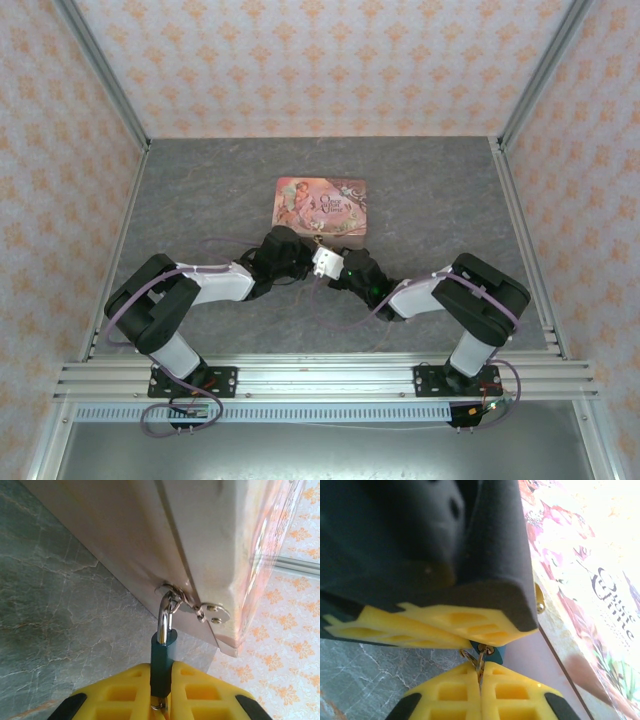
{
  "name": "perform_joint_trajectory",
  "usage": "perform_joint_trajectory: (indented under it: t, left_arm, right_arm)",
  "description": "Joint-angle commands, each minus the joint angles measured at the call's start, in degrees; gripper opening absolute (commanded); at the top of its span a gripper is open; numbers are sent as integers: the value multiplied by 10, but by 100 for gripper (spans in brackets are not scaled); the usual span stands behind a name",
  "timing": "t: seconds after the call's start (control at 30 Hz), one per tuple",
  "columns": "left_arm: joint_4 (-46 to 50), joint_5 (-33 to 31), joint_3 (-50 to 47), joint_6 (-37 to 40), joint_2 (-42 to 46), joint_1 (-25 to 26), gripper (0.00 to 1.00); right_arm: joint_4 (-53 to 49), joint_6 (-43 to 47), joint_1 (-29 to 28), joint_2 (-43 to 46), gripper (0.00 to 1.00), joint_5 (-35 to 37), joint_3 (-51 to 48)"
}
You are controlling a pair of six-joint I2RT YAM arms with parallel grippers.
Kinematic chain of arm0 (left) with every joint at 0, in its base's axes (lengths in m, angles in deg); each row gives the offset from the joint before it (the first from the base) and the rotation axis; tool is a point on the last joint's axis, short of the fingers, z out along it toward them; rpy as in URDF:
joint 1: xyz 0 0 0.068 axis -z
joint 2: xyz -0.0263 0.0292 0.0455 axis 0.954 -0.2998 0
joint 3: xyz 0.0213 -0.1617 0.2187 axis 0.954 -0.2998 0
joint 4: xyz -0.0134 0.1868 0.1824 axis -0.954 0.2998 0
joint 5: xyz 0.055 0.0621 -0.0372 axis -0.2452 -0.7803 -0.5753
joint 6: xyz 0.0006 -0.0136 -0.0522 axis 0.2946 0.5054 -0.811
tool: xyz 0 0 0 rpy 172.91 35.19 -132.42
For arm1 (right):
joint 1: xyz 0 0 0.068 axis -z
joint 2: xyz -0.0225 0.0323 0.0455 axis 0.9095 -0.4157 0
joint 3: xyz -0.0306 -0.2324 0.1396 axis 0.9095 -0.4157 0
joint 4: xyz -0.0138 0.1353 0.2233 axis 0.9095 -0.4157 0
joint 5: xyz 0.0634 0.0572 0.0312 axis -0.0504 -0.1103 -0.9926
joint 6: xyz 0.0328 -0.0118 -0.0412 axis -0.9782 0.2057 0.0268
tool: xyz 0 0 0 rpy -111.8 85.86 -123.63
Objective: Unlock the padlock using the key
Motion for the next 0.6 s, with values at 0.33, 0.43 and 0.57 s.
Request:
perform_joint_trajectory:
  t: [0.33, 0.43, 0.57]
  left_arm:
    - [6, -3, 3, -8, 6, 0, 14]
    - [5, -2, 2, -9, 5, 0, 14]
    - [2, 0, 1, -9, 0, 0, 14]
  right_arm:
    - [55, -250, 4, 6, 0, 7, 15]
    - [82, -323, 4, -1, 0, -1, 9]
    - [113, -374, 4, -19, 0, -5, 3]
